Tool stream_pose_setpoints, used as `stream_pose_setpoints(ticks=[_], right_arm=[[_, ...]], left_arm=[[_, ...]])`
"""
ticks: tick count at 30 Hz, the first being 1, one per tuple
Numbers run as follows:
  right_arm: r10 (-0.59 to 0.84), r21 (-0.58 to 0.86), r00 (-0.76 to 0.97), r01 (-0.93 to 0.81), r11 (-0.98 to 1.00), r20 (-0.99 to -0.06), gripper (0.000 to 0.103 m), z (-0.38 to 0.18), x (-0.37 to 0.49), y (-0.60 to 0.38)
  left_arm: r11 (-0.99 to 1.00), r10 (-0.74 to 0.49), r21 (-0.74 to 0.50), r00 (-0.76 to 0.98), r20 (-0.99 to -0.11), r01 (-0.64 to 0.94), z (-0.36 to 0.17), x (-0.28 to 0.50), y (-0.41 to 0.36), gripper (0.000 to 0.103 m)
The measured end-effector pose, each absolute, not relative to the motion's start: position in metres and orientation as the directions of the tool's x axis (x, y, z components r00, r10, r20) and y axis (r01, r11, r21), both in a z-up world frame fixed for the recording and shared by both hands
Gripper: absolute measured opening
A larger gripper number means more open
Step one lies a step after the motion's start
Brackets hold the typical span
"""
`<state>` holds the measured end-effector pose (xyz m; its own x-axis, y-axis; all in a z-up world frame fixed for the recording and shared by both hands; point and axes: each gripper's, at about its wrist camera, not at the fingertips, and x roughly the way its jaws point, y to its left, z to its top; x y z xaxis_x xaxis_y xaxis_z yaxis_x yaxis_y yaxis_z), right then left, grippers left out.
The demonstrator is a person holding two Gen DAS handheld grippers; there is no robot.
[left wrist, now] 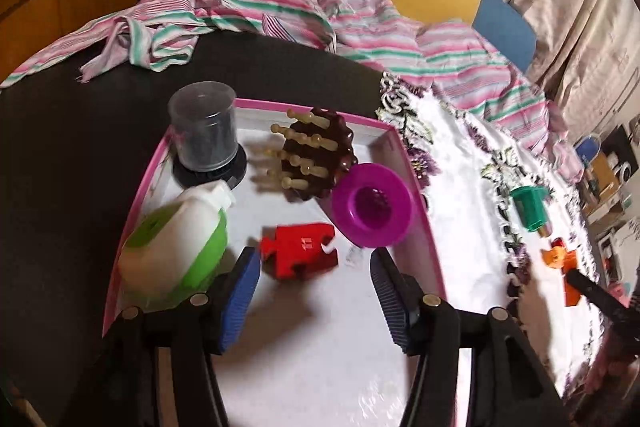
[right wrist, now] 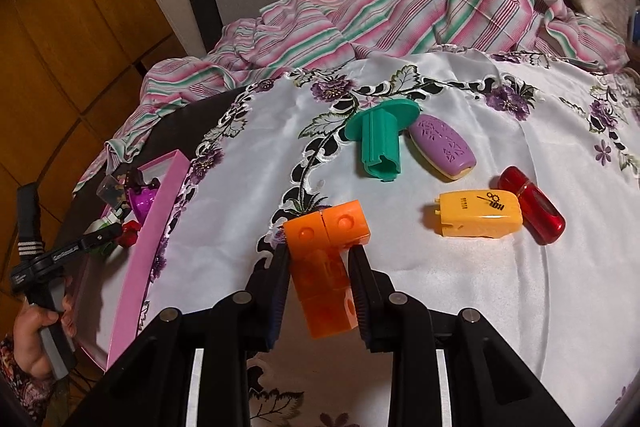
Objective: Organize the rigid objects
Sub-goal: 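Drop the red puzzle piece into the tray with the left tool while the right tool holds the block, then lower the orange L-block into the pink tray and open the right tool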
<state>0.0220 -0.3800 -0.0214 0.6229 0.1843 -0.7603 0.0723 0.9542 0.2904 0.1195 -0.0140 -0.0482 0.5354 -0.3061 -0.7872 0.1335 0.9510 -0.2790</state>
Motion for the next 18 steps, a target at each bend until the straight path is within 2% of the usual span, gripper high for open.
stream_pose_setpoints(ticks=[5, 9, 12, 18], right_arm=[[0.184, 0.262, 0.630, 0.032, 0.965, -0.755, 0.030, -0.018, 0.020, -0.370], [0.203, 0.262, 0.627, 0.001, 0.965, -0.752, 0.030, -0.017, 0.019, -0.357], [0.214, 0.249, 0.623, -0.030, 0.968, -0.753, 0.030, -0.017, 0.019, -0.342], [0.305, 0.337, 0.605, -0.065, 0.939, -0.735, 0.030, -0.019, 0.022, -0.311]], left_arm=[[0.919, -0.377, -0.372, 0.562, -0.736, 0.130, -0.043, 0.084, 0.000, 0.058], [0.907, -0.399, -0.406, 0.545, -0.738, 0.114, -0.048, 0.067, 0.011, 0.058], [0.911, -0.393, -0.396, 0.534, -0.749, 0.116, -0.050, 0.058, 0.015, 0.058], [0.919, -0.381, -0.371, 0.544, -0.748, 0.133, -0.051, 0.043, 0.019, 0.058]])
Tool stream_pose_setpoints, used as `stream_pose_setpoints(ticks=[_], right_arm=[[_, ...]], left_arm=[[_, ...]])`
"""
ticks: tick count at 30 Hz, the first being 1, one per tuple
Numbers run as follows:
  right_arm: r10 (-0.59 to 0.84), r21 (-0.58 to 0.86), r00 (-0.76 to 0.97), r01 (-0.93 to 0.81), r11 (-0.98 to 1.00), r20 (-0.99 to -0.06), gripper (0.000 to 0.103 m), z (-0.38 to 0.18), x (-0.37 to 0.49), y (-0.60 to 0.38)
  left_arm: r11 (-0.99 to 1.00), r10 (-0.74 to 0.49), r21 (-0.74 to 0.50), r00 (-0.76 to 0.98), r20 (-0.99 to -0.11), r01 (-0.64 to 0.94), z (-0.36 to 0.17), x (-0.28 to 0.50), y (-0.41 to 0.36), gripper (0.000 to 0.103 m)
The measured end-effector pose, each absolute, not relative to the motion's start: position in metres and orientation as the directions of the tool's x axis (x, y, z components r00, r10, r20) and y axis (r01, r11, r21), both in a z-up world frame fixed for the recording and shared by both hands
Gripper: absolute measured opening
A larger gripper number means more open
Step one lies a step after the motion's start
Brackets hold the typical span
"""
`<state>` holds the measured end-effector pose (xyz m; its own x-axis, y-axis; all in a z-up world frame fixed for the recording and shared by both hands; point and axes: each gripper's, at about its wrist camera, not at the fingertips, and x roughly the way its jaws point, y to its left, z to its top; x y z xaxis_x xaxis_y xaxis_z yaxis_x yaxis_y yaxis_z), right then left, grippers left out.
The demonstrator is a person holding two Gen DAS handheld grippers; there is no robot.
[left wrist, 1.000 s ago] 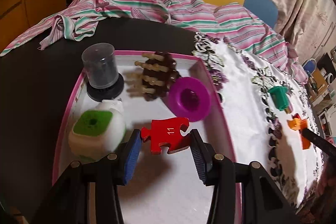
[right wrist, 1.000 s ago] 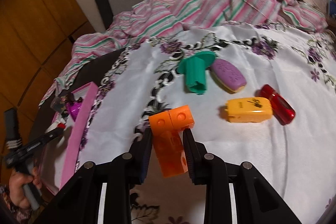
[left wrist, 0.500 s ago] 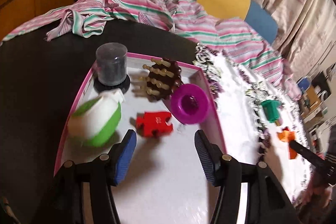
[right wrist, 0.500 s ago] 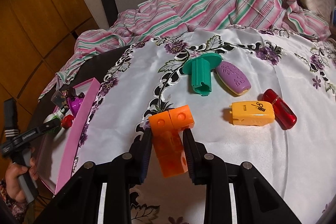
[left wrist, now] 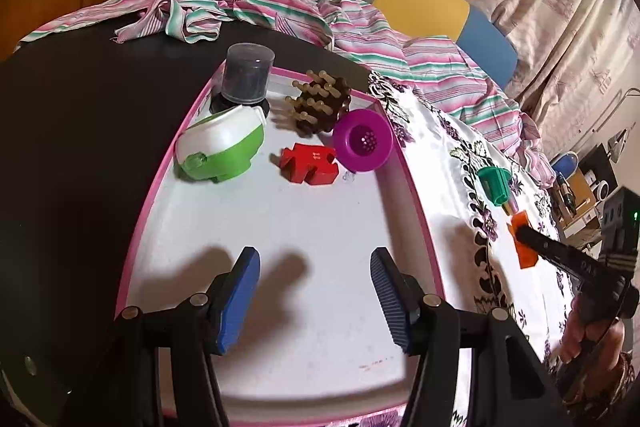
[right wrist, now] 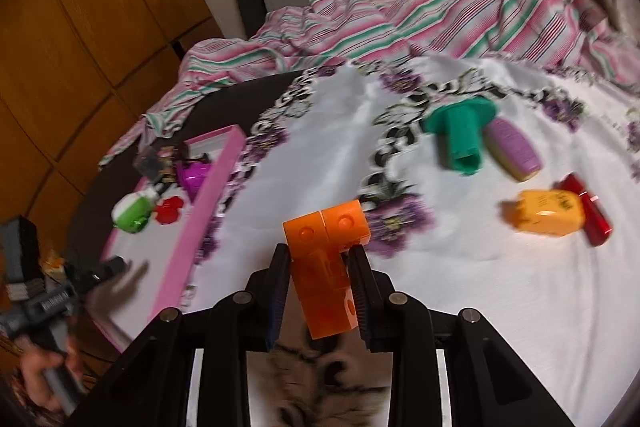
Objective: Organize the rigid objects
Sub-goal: 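Lower the orange L-block into the pink tray and open the right tool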
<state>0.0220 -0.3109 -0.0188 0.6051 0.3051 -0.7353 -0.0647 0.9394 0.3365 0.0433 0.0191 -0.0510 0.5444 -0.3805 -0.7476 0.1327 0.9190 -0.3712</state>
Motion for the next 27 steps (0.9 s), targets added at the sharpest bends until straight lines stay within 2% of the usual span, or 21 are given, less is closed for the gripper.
stream_pose_setpoints(ticks=[14, 27], right_arm=[[0.472, 0.361, 0.531, -0.305, 0.881, -0.704, 0.030, 0.000, 0.048, -0.181], [0.367, 0.265, 0.441, -0.277, 0.924, -0.819, 0.030, -0.037, 0.096, -0.127]], left_arm=[[0.925, -0.367, -0.352, 0.565, -0.739, 0.141, -0.046, 0.026, 0.030, 0.058], [0.924, -0.360, -0.364, 0.580, -0.731, 0.116, -0.040, 0.015, 0.047, 0.058]])
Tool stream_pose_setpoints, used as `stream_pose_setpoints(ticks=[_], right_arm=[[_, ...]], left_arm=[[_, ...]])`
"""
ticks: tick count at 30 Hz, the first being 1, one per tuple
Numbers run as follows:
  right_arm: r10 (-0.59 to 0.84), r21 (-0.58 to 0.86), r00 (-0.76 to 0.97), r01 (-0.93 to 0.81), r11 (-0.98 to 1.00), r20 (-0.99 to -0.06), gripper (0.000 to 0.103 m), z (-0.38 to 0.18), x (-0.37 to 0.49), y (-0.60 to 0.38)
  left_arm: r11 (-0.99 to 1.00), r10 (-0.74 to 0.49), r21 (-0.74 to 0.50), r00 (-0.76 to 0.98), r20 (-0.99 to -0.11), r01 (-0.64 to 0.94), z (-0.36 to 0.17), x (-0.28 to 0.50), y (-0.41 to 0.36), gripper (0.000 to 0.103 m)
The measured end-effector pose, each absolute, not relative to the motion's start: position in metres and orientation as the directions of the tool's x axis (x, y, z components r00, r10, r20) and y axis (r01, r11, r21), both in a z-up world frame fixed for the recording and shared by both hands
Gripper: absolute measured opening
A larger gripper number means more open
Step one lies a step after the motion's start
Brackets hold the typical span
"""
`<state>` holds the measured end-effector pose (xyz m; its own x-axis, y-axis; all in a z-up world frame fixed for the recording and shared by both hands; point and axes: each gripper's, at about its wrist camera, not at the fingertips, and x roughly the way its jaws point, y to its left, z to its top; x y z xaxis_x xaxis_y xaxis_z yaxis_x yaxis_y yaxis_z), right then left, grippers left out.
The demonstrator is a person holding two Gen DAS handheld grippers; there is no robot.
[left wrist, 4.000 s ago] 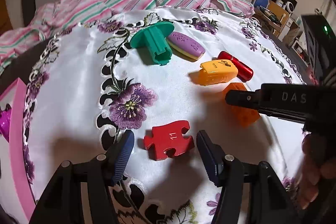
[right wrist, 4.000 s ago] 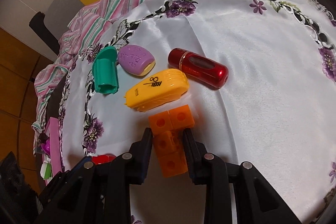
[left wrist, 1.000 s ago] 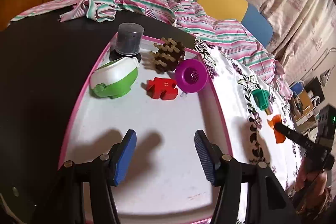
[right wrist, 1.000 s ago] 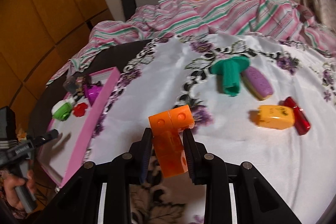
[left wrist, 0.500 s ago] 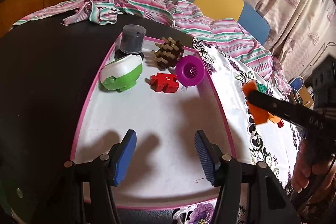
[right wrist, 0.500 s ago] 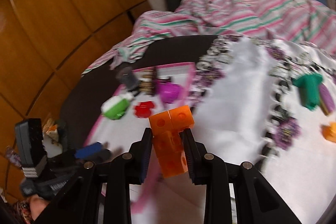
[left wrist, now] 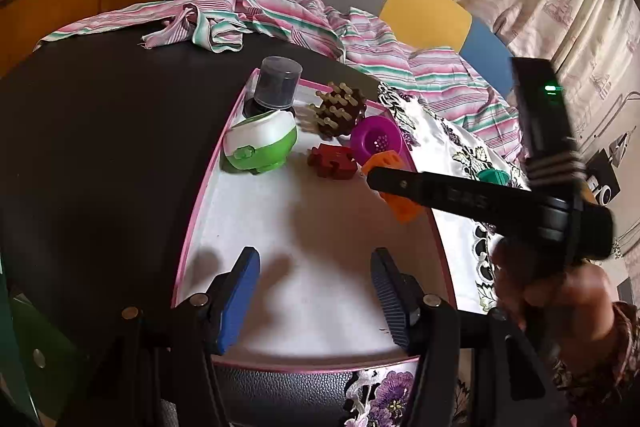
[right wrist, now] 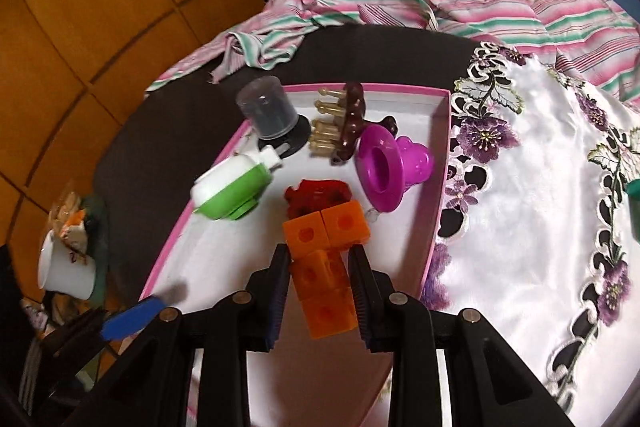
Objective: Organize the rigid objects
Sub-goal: 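Lower the orange L-block into the pink tray and open the right tool, then grasp the red cylinder with the right tool while the left tool moves toward the yellow device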
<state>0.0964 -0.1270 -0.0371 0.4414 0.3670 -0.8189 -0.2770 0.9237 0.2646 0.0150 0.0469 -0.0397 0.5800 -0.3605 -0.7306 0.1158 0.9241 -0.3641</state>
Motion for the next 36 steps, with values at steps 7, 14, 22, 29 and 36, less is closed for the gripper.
stream_pose_setpoints(ticks=[7, 14, 22, 29, 36], right_arm=[[0.352, 0.259, 0.518, -0.245, 0.934, -0.780, 0.044, -0.021, 0.083, -0.148], [0.323, 0.238, 0.554, -0.223, 0.946, -0.767, 0.046, -0.012, 0.053, -0.173], [0.285, 0.242, 0.556, -0.153, 0.958, -0.781, 0.050, -0.015, 0.037, -0.207], [0.221, 0.214, 0.542, -0.077, 0.974, -0.811, 0.050, -0.024, 0.031, -0.250], [0.153, 0.201, 0.538, 0.031, 0.979, -0.829, 0.057, -0.030, 0.032, -0.310]], left_arm=[[0.920, -0.368, -0.375, 0.581, -0.725, 0.115, -0.041, 0.014, 0.046, 0.058], [0.914, -0.392, -0.378, 0.567, -0.724, 0.148, -0.040, 0.011, 0.032, 0.058], [0.907, -0.412, -0.381, 0.556, -0.722, 0.177, -0.038, 0.008, 0.023, 0.058], [0.875, -0.482, -0.409, 0.523, -0.702, 0.258, -0.032, 0.001, 0.002, 0.058], [0.861, -0.504, -0.372, 0.494, -0.708, 0.347, -0.023, -0.003, -0.031, 0.058]])
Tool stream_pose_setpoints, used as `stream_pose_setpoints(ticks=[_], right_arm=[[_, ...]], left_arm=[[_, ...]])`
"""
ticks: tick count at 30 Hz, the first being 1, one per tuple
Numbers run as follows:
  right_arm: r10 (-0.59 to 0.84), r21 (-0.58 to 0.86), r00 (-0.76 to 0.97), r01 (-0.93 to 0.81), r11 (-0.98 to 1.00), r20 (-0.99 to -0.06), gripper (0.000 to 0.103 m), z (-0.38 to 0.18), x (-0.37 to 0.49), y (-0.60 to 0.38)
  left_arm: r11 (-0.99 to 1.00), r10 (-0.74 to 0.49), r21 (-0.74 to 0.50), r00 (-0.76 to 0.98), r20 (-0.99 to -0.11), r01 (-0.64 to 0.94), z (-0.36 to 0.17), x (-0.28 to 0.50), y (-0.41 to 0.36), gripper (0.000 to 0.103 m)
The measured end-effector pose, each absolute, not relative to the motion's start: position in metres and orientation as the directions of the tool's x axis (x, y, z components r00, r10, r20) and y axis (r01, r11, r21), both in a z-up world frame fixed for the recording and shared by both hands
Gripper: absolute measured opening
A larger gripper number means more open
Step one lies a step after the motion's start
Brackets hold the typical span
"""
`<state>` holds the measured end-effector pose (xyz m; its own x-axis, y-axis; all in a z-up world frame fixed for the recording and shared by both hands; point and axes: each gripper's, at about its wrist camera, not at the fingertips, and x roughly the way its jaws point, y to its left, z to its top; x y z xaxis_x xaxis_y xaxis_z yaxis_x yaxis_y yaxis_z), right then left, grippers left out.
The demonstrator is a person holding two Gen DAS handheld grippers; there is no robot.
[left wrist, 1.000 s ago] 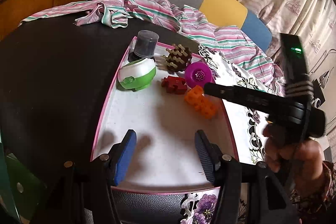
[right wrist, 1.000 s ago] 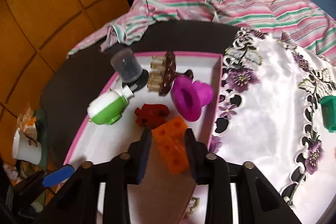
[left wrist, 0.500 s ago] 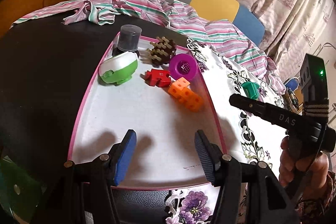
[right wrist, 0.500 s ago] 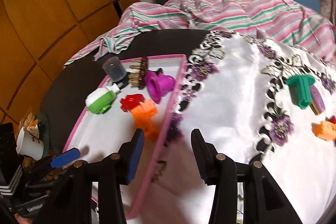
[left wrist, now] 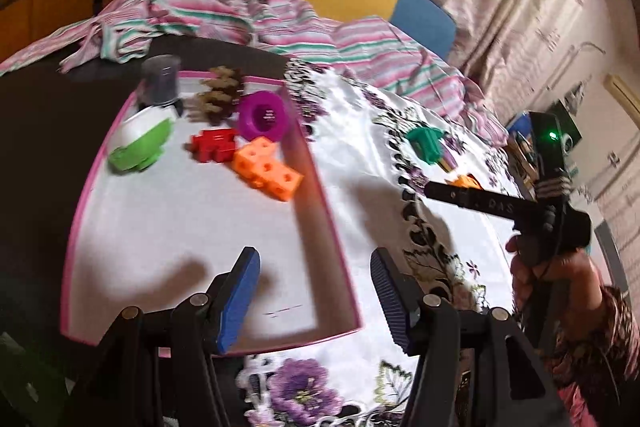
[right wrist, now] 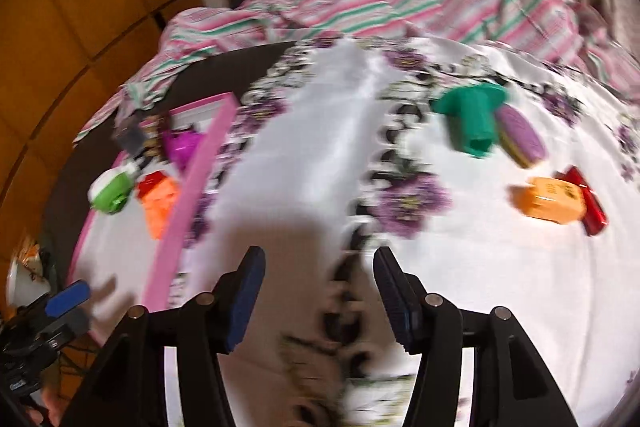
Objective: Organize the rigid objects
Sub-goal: 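Grasp the red cylinder with the right tool while the left tool moves toward the yellow device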
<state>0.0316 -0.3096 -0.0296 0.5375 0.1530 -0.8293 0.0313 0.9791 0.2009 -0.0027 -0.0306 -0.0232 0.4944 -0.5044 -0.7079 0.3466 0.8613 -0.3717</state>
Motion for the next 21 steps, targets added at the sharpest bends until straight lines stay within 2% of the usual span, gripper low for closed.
stream_pose_setpoints(ticks=[11, 17, 19, 21], right_arm=[[-0.093, 0.113, 0.594, 0.302, 0.947, -0.799, 0.062, -0.027, 0.051, -0.444], [-0.042, 0.174, 0.542, 0.341, 0.924, -0.840, 0.062, -0.049, 0.065, -0.475], [0.025, 0.232, 0.556, 0.304, 0.924, -0.831, 0.063, -0.048, 0.065, -0.472], [0.172, 0.348, 0.579, 0.209, 0.914, -0.797, 0.063, -0.046, 0.062, -0.461]], left_arm=[[0.832, -0.526, -0.332, 0.439, -0.729, 0.445, -0.017, -0.016, -0.077, 0.059], [0.835, -0.515, -0.321, 0.427, -0.743, 0.447, -0.021, -0.019, -0.085, 0.059], [0.833, -0.519, -0.328, 0.426, -0.741, 0.445, -0.021, -0.019, -0.087, 0.059], [0.835, -0.515, -0.324, 0.427, -0.743, 0.444, -0.021, -0.020, -0.089, 0.059]])
